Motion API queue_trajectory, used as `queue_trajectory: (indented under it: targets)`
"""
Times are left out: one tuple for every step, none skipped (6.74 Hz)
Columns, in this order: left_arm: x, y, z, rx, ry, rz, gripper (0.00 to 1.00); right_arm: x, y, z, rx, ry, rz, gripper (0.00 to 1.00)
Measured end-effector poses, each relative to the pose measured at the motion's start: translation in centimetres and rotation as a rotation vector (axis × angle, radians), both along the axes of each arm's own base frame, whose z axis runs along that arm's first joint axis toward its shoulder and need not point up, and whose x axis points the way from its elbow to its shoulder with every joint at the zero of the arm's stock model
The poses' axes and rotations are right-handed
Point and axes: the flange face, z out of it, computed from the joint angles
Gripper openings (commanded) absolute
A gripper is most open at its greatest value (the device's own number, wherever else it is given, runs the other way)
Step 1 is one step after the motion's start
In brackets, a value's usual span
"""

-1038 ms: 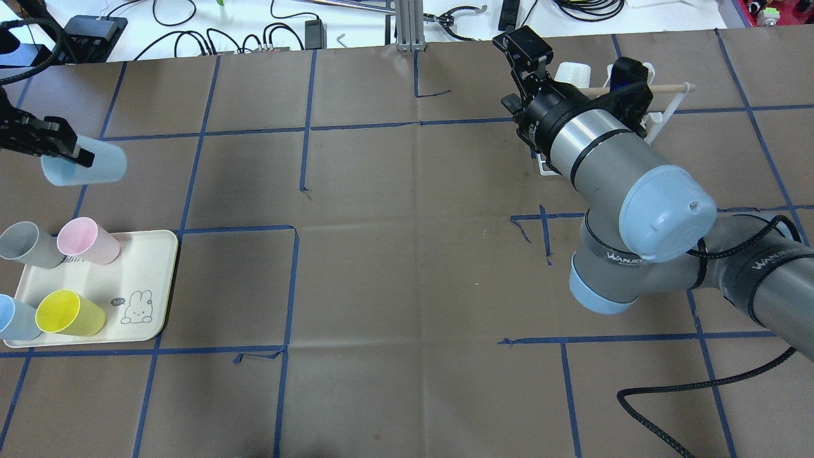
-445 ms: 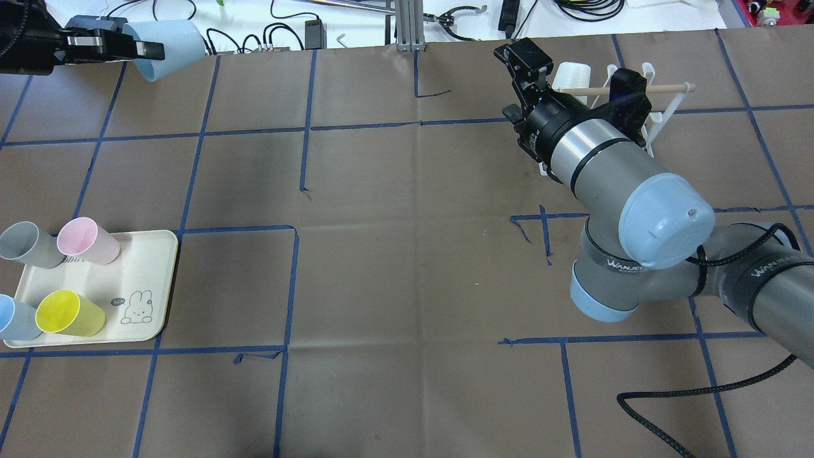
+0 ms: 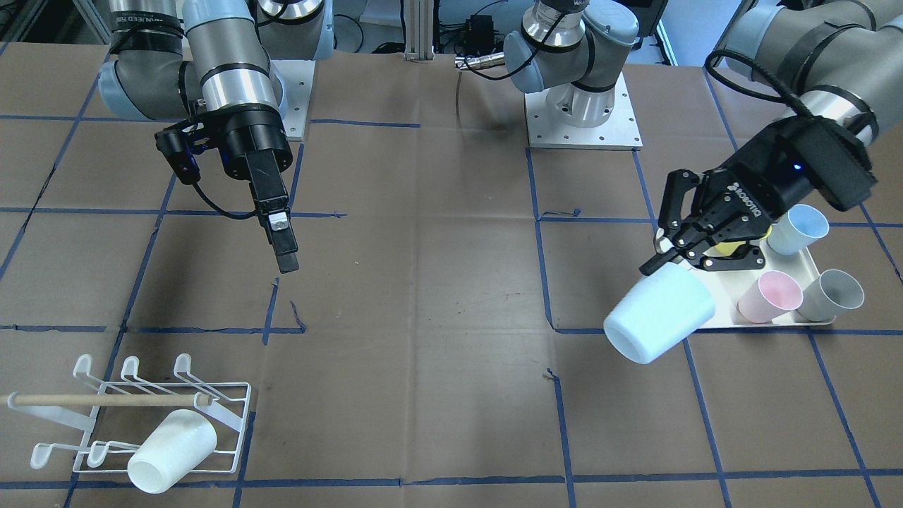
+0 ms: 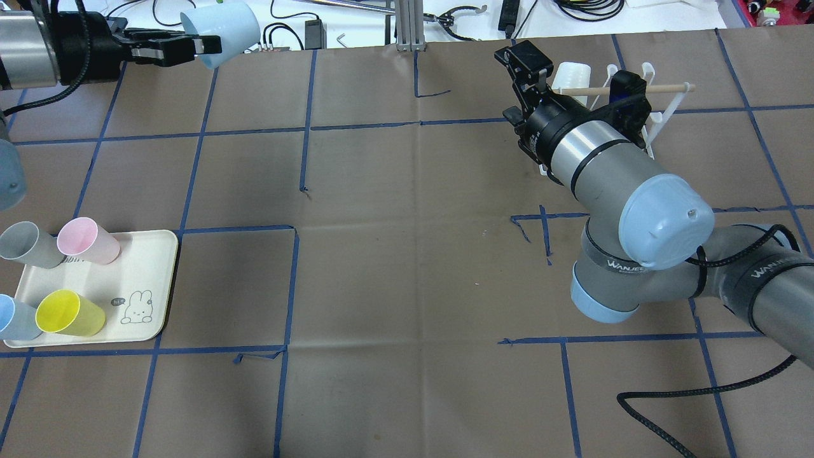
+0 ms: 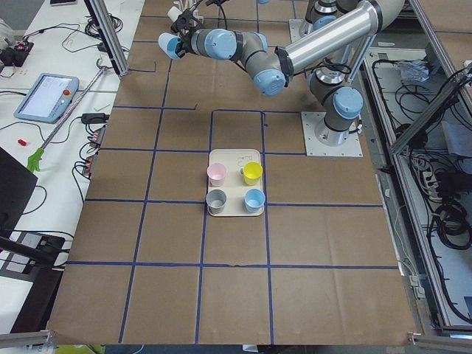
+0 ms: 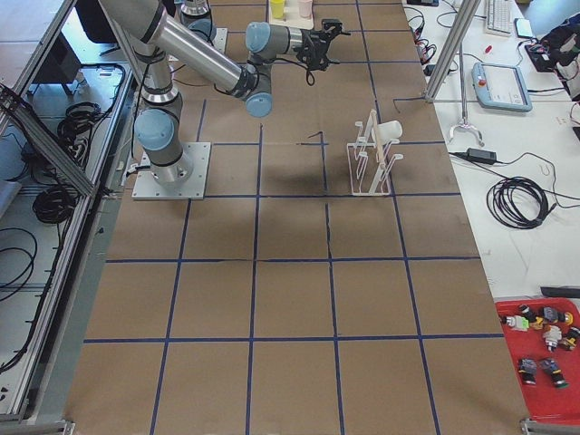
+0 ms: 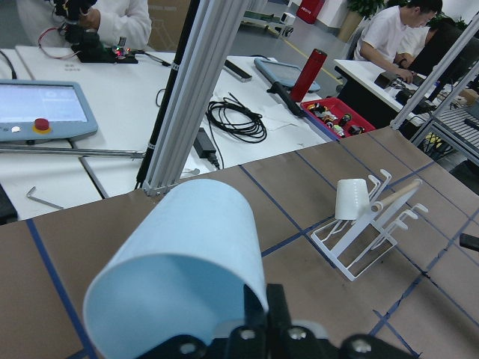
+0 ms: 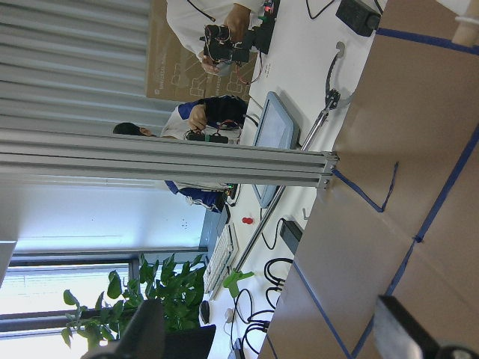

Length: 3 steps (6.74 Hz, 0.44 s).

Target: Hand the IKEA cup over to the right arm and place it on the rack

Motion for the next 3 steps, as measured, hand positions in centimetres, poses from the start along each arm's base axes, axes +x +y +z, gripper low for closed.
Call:
queue_trajectory:
  targets:
    - [-2.4,1.1,-0.4,-0.029,-0.012,-0.048,0.0,0.0,-0.1,-0.2,0.005,0.0,0.0,1.0]
    - [-4.0,2.1,-1.0,-0.065,-0.034,-0.098,0.0,0.0,-0.1,-0.5,0.011,-0.001,-0.002,1.0]
    - [-4.8,2.8,-2.0,-0.101,-0.058,-0.141,0.0,0.1,0.1,-0.7,0.017,0.0,-0.001,1.0]
